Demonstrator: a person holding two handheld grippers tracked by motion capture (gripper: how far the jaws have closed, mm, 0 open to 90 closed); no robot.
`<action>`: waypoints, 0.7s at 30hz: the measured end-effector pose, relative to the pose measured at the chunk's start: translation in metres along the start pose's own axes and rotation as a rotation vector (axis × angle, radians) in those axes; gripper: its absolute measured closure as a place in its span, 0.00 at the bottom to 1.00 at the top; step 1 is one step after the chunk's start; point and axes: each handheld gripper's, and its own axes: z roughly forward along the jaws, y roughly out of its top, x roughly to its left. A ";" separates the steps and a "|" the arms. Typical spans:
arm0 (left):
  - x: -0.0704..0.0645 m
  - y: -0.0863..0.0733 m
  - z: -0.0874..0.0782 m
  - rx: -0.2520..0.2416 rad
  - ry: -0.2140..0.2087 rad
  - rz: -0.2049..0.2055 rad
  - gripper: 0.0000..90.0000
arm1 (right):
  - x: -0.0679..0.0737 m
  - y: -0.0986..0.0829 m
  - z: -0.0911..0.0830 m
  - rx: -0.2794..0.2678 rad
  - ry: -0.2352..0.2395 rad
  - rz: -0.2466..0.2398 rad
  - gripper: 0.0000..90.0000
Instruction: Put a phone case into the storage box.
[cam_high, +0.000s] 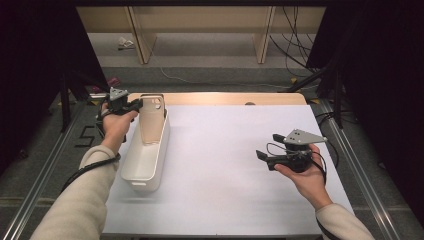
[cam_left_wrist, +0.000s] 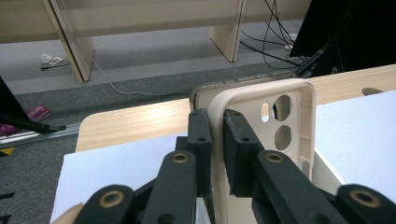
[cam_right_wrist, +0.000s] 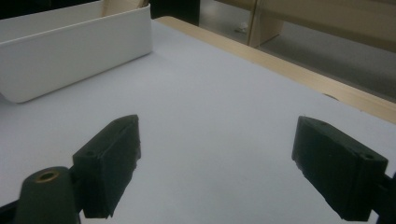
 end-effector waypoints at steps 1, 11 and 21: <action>0.000 0.000 0.000 0.001 0.001 0.000 0.90 | 0.000 0.000 0.000 -0.001 0.001 -0.001 0.18; 0.001 -0.002 0.002 0.016 0.007 0.017 0.87 | 0.000 0.000 0.000 0.000 0.003 0.000 0.18; 0.001 -0.002 0.003 0.043 0.010 -0.029 0.61 | 0.001 0.000 0.001 0.002 0.005 0.003 0.18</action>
